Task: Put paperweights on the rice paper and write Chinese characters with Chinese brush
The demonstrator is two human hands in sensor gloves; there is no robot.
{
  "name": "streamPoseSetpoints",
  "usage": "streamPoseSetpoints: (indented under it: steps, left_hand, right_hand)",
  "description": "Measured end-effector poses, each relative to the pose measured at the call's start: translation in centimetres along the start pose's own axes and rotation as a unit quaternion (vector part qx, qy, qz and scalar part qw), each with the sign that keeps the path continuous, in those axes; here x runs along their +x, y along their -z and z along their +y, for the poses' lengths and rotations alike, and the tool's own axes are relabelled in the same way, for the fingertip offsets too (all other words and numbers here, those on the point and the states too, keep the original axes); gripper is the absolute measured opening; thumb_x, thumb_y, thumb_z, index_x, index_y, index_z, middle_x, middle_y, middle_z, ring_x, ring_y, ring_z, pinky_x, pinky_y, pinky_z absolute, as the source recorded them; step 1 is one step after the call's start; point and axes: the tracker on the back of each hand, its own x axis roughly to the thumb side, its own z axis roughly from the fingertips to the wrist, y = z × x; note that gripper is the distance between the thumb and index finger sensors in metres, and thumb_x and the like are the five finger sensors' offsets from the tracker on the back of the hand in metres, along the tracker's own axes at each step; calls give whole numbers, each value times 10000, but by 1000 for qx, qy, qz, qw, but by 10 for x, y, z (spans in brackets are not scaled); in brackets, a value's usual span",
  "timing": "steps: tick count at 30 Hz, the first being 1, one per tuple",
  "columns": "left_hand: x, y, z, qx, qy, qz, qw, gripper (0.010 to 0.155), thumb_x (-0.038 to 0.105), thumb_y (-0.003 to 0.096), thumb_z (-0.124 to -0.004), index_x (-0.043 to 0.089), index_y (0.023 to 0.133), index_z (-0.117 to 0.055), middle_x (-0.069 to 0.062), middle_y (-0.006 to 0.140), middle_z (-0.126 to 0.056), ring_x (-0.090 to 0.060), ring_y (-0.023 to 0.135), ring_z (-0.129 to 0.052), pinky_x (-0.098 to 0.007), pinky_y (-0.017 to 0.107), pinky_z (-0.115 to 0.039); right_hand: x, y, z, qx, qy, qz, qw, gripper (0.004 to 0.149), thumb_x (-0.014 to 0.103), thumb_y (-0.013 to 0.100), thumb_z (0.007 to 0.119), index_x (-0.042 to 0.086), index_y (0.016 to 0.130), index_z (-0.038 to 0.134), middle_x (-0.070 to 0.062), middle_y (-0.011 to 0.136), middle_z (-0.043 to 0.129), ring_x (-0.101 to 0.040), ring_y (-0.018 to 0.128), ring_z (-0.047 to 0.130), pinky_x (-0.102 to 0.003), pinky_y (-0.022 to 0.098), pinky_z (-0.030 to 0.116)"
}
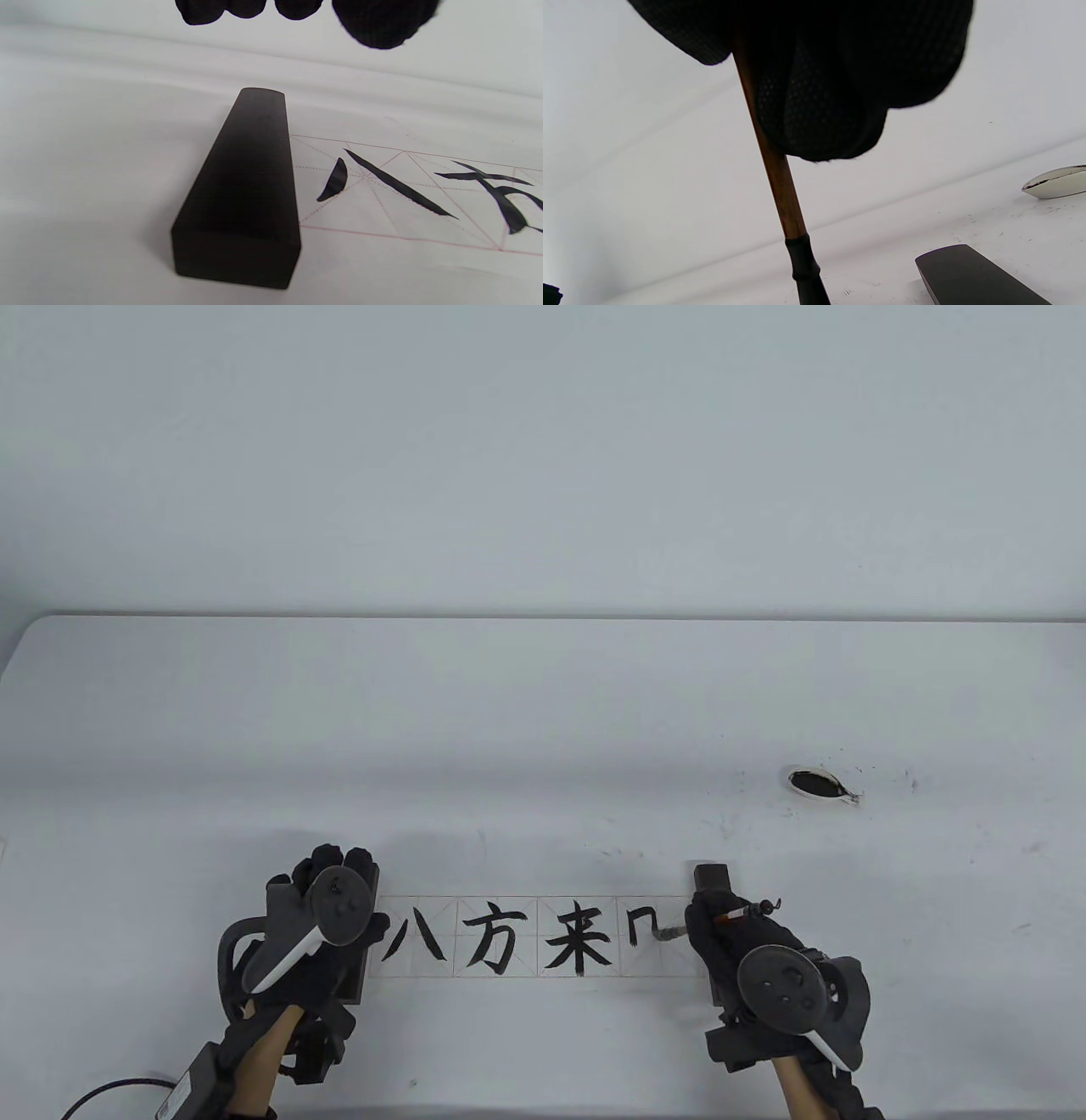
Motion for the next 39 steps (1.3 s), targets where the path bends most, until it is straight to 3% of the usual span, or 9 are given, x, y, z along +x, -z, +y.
streamPoseSetpoints:
  steps: [5, 10, 28, 39]
  left_hand:
    - [0, 0, 0, 0, 0, 0, 1000, 819, 538, 515, -605, 331, 1209, -223, -90, 1285, -213, -384, 1207, -326, -533, 859, -199]
    - [-1, -1, 0, 1, 0, 0, 1000, 819, 538, 516, -604, 329, 1209, -221, -89, 1285, -212, -384, 1207, -325, -532, 859, -199]
    - [-2, 0, -1, -2, -2, 2, 1000, 821, 538, 515, -604, 331, 1208, -216, -91, 1285, -209, -382, 1207, -321, -532, 860, -195]
    - [-2, 0, -1, -3, -2, 3, 1000, 820, 538, 516, -604, 333, 1208, -217, -90, 1285, -207, -384, 1208, -319, -533, 860, -195]
  right_hand:
    - [-1, -1, -1, -1, 4, 0, 1000, 377, 390, 535, 696, 108, 727, 856, -96, 544, 1006, -206, 357, 1024, -297, 247, 872]
    - [0, -5, -7, -46, 36, -5, 998, 392, 395, 538, 691, 102, 750, 845, -101, 568, 1000, -207, 375, 1024, -298, 256, 873]
    - [6, -4, 8, -5, -2, -30, 1000, 405, 392, 546, 687, 95, 784, 825, -113, 614, 990, -221, 421, 1024, -314, 288, 876]
    - [5, -4, 4, 14, 20, -37, 999, 386, 394, 538, 692, 104, 727, 863, -101, 543, 1011, -207, 352, 1029, -297, 243, 876]
